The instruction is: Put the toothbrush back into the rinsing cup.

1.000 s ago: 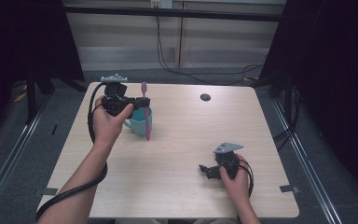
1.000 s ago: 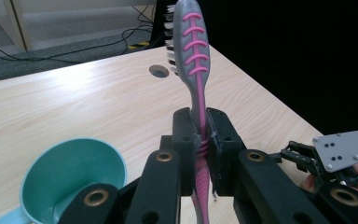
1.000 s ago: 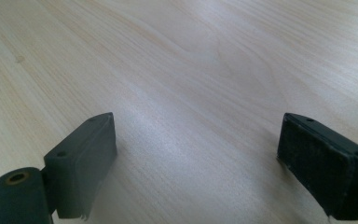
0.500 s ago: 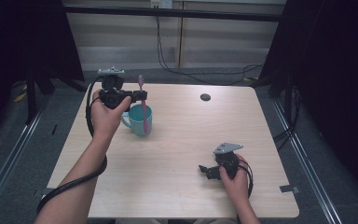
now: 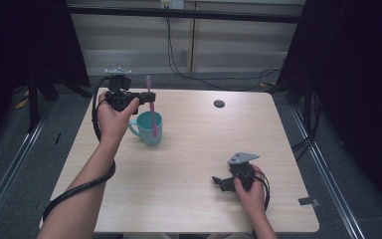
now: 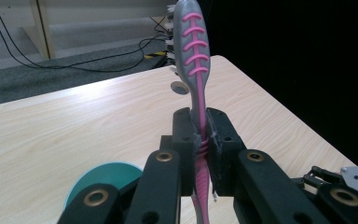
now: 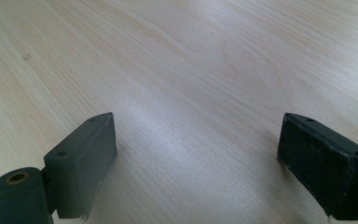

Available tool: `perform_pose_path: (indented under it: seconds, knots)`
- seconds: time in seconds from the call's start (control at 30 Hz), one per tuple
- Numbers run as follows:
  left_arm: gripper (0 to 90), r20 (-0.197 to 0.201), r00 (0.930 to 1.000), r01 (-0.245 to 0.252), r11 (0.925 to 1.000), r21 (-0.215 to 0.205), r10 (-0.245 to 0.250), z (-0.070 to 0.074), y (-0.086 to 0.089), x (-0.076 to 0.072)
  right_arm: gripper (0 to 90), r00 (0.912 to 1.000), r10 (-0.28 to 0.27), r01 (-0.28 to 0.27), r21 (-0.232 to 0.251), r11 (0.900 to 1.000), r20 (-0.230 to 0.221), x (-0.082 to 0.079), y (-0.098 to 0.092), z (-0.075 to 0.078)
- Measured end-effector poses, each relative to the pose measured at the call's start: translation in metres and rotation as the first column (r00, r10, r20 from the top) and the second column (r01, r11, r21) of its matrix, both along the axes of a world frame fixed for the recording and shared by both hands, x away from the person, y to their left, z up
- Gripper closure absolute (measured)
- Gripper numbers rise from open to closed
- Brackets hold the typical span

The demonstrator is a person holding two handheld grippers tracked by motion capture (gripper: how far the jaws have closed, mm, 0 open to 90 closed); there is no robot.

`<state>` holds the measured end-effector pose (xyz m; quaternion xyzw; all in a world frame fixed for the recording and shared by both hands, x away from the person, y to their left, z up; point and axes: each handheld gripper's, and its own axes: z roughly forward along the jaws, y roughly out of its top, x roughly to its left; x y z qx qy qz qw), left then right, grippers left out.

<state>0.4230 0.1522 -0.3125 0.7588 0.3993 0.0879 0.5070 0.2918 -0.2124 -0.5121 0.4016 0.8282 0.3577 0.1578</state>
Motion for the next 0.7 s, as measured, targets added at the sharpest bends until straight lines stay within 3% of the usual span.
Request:
perform_pose_path:
  seconds: [0.7]
  knots:
    - [83.4, 0.020, 0.9995, -0.025, 0.9997, 0.006, 0.025, 0.004, -0.002, 0.018, 11.1, 1.0000, 0.001, -0.001, 0.000, 1.000, 0.001, 0.000, 0.000, 0.000]
